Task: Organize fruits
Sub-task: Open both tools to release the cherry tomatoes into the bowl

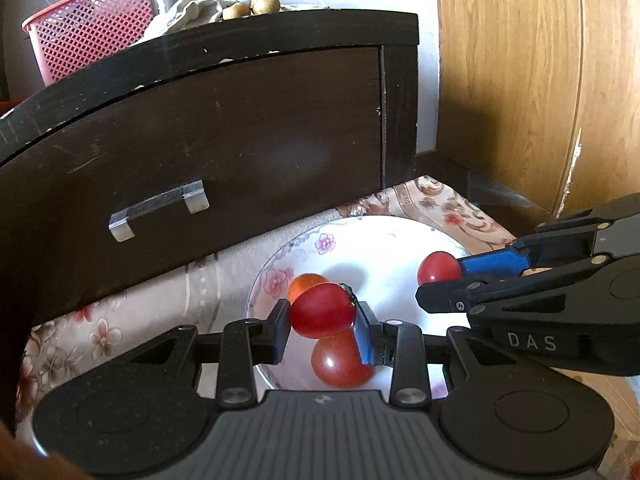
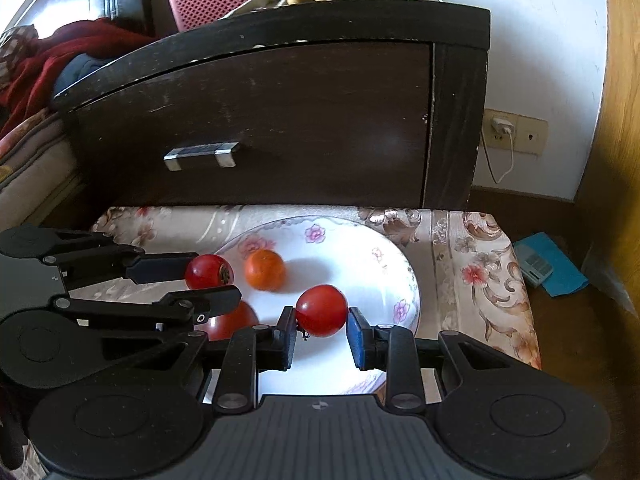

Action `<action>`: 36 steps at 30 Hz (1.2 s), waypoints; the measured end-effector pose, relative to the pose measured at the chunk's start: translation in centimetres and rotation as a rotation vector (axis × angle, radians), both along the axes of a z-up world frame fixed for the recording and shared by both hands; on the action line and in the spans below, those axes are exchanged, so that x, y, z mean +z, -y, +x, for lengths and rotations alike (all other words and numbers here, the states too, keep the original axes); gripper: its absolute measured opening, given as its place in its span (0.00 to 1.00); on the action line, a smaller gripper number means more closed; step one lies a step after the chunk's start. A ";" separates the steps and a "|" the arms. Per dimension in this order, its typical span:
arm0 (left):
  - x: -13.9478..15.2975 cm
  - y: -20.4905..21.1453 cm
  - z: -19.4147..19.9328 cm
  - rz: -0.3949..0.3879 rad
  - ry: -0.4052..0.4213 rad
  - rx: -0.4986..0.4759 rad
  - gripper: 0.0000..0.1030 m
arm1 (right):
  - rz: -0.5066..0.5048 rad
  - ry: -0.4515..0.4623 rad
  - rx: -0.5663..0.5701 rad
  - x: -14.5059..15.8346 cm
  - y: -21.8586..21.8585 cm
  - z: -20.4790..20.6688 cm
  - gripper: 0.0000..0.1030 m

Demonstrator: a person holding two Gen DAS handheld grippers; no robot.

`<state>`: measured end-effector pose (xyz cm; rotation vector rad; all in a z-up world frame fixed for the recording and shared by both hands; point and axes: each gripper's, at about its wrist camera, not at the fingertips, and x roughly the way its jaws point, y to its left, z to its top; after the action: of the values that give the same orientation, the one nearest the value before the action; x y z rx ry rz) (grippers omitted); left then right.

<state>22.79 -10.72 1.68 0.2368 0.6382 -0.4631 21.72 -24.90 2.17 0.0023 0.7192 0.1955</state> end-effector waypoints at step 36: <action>2.1 -1.4 -1.9 -0.012 0.003 0.032 0.45 | 0.010 0.026 -0.007 1.4 0.1 -1.7 0.30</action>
<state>20.87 -9.30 3.73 0.2152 0.6354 -0.4358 20.06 -24.95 3.55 0.0114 0.6921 0.1924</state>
